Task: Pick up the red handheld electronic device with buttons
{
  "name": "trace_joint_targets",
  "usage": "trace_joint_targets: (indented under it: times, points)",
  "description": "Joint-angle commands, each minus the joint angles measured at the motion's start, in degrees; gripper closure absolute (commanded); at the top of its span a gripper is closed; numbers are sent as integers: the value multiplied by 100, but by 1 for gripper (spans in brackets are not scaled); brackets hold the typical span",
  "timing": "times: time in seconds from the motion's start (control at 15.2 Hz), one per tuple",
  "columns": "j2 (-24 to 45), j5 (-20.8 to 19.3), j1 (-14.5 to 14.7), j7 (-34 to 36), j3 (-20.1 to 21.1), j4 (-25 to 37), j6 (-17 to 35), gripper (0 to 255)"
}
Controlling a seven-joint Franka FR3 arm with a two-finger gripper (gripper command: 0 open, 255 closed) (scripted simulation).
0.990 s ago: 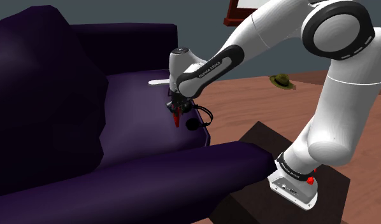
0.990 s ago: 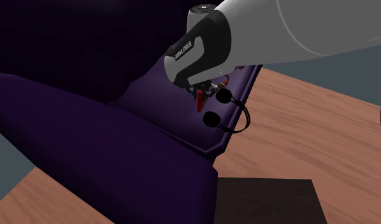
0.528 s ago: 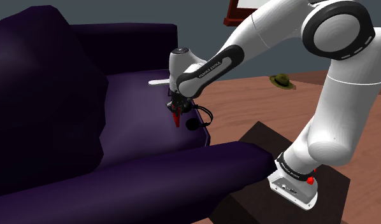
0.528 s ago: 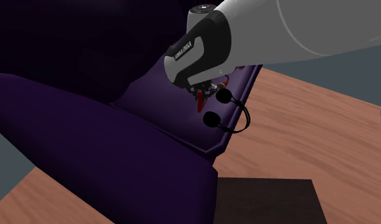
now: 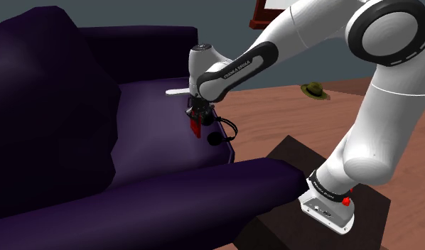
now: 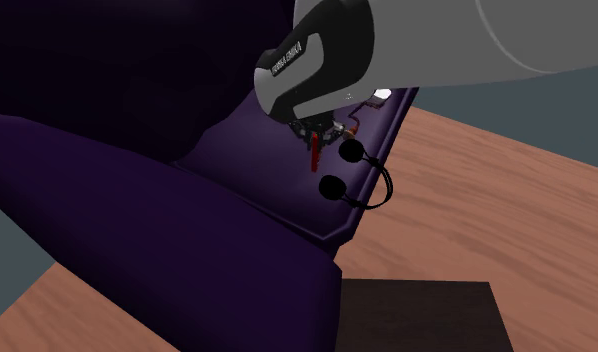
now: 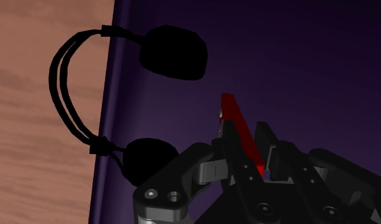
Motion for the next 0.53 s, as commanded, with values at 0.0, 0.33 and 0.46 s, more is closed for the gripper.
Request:
trace_joint_targets:
  times: [0.0, 0.33, 0.46]
  points:
    - [-112, 33, -6, -19, 14, 24, -134, 255]
    - [-351, 104, -22, -72, 36, 129, -473, 255]
    - [-440, 130, -27, -91, 43, 179, -610, 255]
